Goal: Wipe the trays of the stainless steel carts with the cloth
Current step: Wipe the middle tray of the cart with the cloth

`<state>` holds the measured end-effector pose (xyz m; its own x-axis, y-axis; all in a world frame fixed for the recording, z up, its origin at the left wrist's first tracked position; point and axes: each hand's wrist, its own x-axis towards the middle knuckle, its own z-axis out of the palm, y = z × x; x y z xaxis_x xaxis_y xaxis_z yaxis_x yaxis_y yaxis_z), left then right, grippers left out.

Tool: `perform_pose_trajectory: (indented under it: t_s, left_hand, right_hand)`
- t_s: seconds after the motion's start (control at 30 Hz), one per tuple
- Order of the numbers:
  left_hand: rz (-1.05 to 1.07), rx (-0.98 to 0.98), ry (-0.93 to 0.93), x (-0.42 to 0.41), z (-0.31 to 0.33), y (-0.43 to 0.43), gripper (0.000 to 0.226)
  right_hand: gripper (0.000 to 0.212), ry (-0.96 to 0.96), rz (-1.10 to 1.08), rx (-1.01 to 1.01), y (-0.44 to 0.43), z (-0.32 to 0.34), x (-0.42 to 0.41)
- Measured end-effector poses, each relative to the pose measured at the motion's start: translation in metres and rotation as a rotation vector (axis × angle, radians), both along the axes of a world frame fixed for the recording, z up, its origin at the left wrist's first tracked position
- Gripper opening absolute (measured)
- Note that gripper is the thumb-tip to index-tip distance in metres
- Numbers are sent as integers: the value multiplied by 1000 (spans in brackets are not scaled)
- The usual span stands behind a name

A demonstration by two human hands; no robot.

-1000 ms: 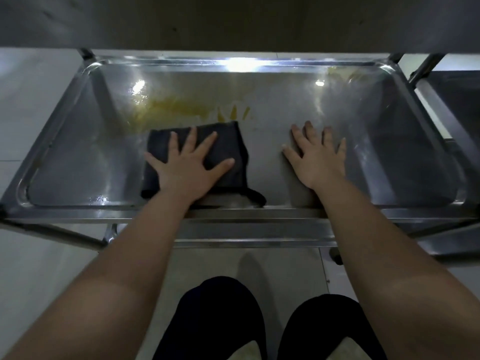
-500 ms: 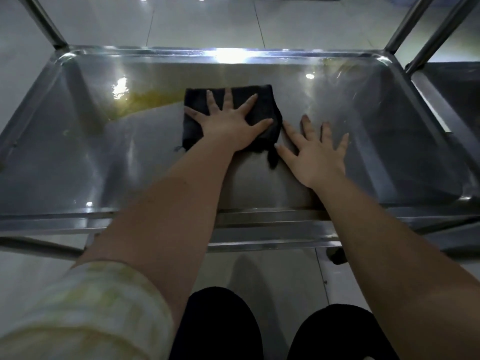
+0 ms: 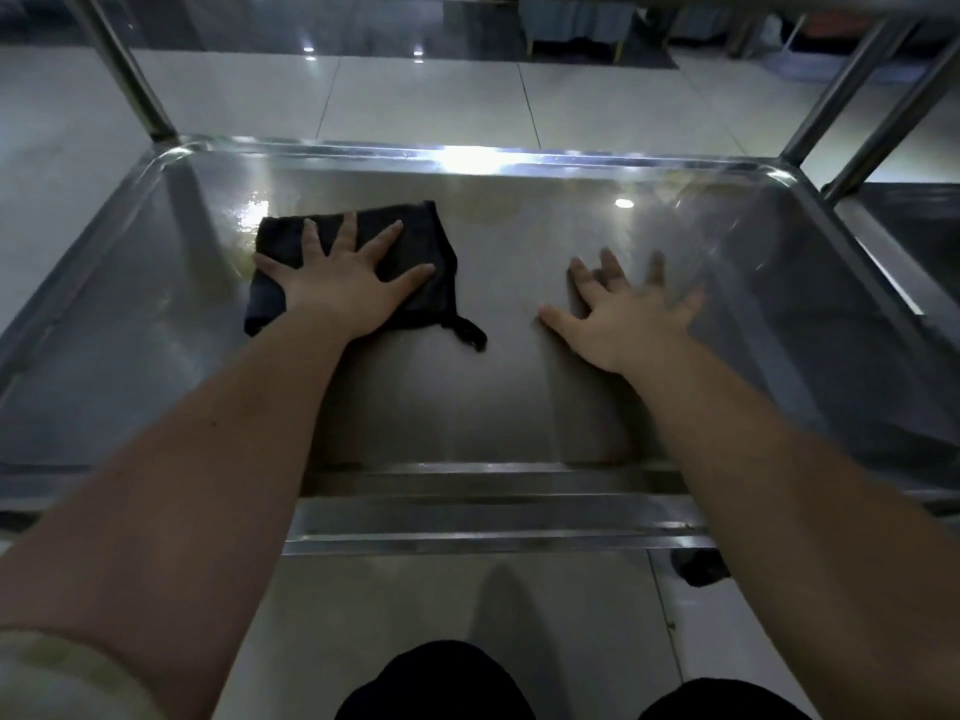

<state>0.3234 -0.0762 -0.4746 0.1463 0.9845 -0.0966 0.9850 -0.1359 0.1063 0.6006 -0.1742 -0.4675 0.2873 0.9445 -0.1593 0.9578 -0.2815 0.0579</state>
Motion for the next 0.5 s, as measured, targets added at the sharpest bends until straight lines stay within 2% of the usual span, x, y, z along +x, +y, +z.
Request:
perform_pose_trajectory:
  t_s: [0.07, 0.2, 0.33, 0.5]
  left_hand:
    - [3, 5, -5, -2, -1, 1, 87]
    - [2, 2, 11, -1, -3, 5, 87]
    - [-19, -17, 14, 2, -3, 20, 87]
    - [-51, -19, -25, 53, 7, 42, 77]
  right_hand:
    - [84, 19, 59, 21, 20, 3, -5]
    - [84, 100, 18, 53, 31, -10, -2]
    - [89, 92, 21, 72, 35, -17, -1]
    - [89, 81, 40, 83, 34, -22, 0]
